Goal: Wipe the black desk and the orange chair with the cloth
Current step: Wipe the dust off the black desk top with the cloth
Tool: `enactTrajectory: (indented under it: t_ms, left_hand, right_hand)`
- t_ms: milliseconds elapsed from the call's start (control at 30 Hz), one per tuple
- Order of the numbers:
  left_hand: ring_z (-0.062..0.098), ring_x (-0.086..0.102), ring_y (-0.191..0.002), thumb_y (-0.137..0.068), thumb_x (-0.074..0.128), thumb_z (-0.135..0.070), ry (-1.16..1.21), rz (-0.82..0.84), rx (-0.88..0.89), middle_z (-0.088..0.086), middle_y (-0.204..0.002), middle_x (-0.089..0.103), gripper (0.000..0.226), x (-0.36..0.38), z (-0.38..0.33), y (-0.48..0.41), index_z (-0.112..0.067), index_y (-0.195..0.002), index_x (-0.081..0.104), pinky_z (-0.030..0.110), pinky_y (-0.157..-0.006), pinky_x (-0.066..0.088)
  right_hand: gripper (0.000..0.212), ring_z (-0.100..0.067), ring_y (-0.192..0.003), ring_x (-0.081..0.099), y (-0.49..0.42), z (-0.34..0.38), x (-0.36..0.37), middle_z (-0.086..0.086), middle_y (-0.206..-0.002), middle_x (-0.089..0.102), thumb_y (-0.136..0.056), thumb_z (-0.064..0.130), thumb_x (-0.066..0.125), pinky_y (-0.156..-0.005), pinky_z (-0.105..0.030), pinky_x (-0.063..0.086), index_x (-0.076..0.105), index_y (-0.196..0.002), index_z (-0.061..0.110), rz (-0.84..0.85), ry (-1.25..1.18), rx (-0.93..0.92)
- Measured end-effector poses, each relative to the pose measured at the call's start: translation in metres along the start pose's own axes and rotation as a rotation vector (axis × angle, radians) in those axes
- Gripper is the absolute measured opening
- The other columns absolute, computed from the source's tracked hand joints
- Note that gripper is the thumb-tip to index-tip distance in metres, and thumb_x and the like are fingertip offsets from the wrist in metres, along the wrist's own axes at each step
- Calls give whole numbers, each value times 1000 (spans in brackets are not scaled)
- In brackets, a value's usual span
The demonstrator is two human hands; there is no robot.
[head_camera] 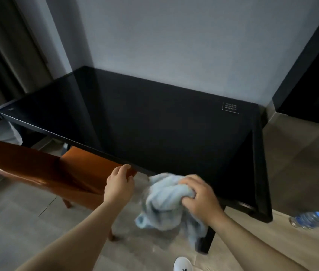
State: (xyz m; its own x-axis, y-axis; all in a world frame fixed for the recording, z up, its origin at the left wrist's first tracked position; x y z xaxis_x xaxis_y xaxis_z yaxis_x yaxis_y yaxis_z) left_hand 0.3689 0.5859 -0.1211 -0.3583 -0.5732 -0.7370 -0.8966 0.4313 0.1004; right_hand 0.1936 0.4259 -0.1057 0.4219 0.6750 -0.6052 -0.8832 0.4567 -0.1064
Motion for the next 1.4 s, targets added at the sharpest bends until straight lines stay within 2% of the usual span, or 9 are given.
enactTrajectory:
  t_ms: [100, 200, 433, 567, 667, 867, 1133, 1267, 1400]
  left_hand:
    - [26, 42, -126, -97, 46, -21, 24, 43, 19, 1, -142, 39, 41, 1, -1, 1, -26, -137, 40, 40, -98, 47]
    - [26, 41, -127, -97, 47, -21, 40, 88, 44, 1, -144, 38, 42, 6, -1, 3, -26, -138, 39, 40, -97, 48]
    - [26, 37, -130, -95, 48, -21, 19, 80, 67, 1, -145, 37, 43, 9, -12, -6, -25, -138, 41, 39, -101, 41]
    - [25, 42, -127, -95, 51, -20, 39, 59, 62, 2, -144, 38, 43, 1, -16, -14, -26, -137, 41, 36, -97, 47]
    - [25, 43, -126, -95, 50, -20, 25, 38, 47, 2, -144, 37, 44, -6, -13, -17, -26, -138, 40, 34, -94, 48]
    - [26, 37, -130, -95, 48, -15, -5, -12, 9, 3, -145, 37, 44, -15, -13, -39, -21, -138, 41, 38, -98, 43]
    - [24, 38, -129, -94, 52, -22, -45, 51, 27, 2, -146, 35, 48, 5, -49, -92, -23, -140, 38, 35, -96, 44]
    - [25, 37, -131, -93, 54, -28, -169, 142, 45, -1, -148, 30, 54, 32, -74, -123, -26, -142, 33, 43, -101, 42]
    - [31, 23, -138, -91, 49, -37, -357, 250, -68, -2, -152, 20, 56, 57, -91, -143, -34, -143, 26, 53, -107, 24]
  right_hand:
    - [36, -19, -104, 50, 7, -35, -45, 3, -121, 48, -78, 19, 62, -81, -29, 39, 55, -112, 29, -562, 166, 372]
    - [39, -32, -95, 51, 7, -53, -59, -18, -124, 50, -84, 22, 61, -83, -38, 47, 49, -121, 18, 43, -91, 856]
    - [28, 4, -88, 57, 2, 18, 4, 22, -91, 60, -63, 26, 52, -75, -4, 40, 63, -79, 47, -52, -116, 97]
    - [29, -21, -100, 54, -13, -21, -53, -5, -111, 57, -77, 19, 56, -84, -27, 44, 61, -105, 19, -681, 38, 379]
    - [30, -34, -105, 52, -27, -48, -63, -16, -117, 52, -90, 21, 52, -83, -40, 43, 55, -118, 10, -583, 313, 871]
    - [31, -7, -91, 61, -69, -3, 10, 13, -93, 66, -79, 4, 55, -69, -6, 40, 72, -88, 28, -30, -77, 302]
    - [38, -47, -107, 49, -99, -80, -90, -29, -122, 51, -80, 12, 55, -90, -49, 40, 59, -116, 1, -932, 214, 561]
    - [48, -48, -123, 34, -95, -125, -125, -24, -143, 32, -90, 25, 52, -100, -57, 31, 43, -136, 16, -860, 261, 1102]
    - [29, -34, -111, 52, -125, -101, -84, -13, -121, 57, -86, 16, 55, -92, -36, 41, 62, -114, 16, -539, 164, 652]
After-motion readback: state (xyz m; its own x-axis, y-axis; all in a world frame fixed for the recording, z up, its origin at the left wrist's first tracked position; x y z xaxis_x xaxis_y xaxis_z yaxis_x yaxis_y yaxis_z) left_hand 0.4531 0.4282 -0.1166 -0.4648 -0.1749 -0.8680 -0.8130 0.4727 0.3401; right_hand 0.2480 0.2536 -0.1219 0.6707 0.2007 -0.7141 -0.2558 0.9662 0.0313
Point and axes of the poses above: each hand's wrist, its own y-axis away from the middle knuckle, its own x-axis out of the palm, z = x × y, the point moved 2 cm from there along -y, towards the middle knuckle
